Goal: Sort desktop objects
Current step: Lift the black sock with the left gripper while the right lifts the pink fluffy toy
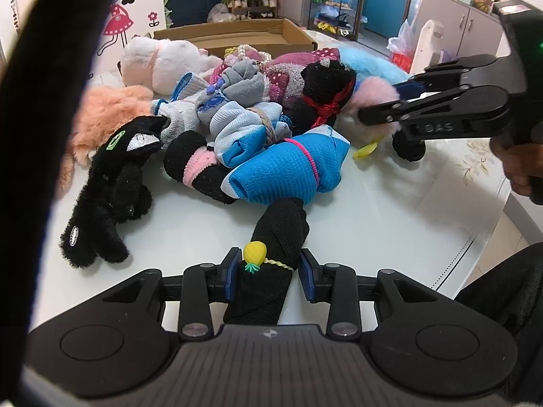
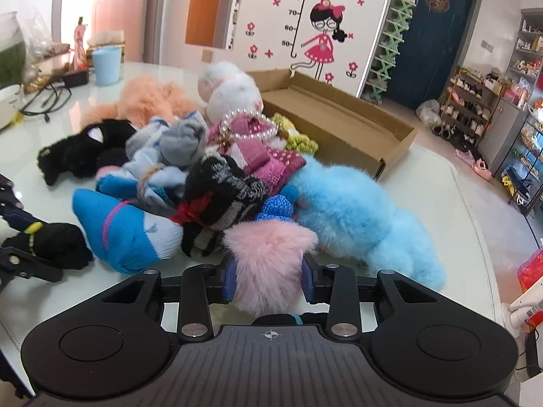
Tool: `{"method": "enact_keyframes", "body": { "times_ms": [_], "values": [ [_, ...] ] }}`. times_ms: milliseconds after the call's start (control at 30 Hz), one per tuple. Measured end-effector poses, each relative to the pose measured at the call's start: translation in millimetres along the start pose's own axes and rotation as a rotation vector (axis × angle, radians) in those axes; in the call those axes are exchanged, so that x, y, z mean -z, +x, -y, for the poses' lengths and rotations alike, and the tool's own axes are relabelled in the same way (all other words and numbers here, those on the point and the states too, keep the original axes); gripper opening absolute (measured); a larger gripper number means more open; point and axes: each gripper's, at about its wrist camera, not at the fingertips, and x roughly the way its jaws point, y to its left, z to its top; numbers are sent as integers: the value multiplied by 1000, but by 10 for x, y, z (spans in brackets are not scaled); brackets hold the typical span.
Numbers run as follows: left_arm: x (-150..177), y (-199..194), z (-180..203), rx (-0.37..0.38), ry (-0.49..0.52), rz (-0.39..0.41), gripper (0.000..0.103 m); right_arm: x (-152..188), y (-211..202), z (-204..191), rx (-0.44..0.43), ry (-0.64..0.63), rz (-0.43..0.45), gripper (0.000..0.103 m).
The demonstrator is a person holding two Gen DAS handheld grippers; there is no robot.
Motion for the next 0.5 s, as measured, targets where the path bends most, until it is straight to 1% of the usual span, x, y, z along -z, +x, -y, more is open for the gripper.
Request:
{"method": "enact_keyframes", "body": {
  "times_ms": [167,267,333,500],
  "values": [
    [3,-30,-30,-1,-15,-9,33,-9,-135,21,-15,8,31,42],
    [3,-39,-46,-2,-25,-9,33,12,-205,56,-38,36,41,41],
    [3,-53,-42,-7,-29,-9,32,29,-254,69,-36,45,51,41],
    [-7,-135,-28,-18,-21,11,30,29,-418,97,-43,66,91,41]
  ]
}}
